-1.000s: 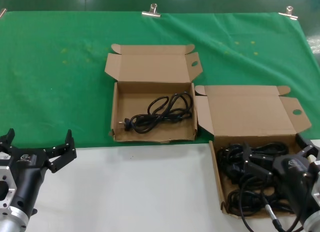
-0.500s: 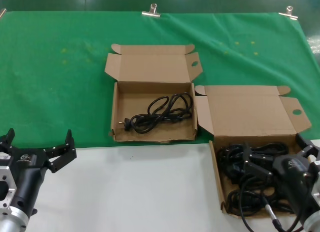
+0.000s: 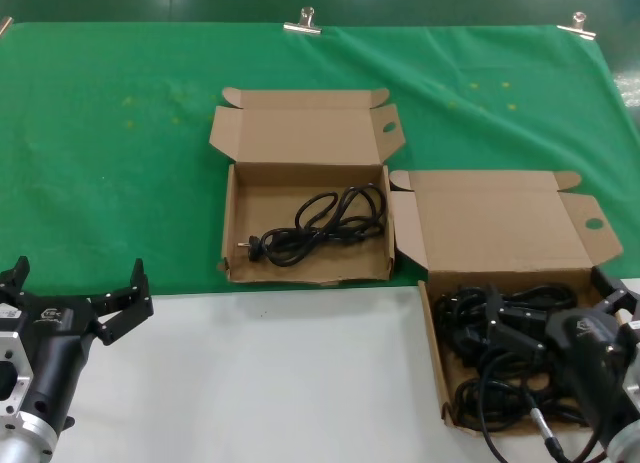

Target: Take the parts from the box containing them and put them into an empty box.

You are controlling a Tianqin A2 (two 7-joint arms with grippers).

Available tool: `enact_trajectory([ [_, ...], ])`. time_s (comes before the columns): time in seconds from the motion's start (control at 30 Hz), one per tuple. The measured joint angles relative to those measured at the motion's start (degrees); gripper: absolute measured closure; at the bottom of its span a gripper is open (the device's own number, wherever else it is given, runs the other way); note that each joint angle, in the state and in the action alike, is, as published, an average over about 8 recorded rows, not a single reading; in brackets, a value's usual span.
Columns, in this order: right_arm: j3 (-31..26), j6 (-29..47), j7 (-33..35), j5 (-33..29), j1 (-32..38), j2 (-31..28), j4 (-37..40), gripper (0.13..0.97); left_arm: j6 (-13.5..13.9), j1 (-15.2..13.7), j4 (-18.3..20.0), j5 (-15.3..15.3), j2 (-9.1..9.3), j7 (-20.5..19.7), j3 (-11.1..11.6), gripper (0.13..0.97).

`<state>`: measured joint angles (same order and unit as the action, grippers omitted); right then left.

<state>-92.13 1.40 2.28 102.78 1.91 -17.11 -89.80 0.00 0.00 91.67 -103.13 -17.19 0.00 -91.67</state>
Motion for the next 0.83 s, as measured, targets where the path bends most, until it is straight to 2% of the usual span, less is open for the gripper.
enact_trajectory([
  [0.83,0.0,0.0,0.0,0.0,0.0,0.0,0.0,0.129,0.0,0.0,0.0,0.0,0.0,0.0,0.0,0.132],
])
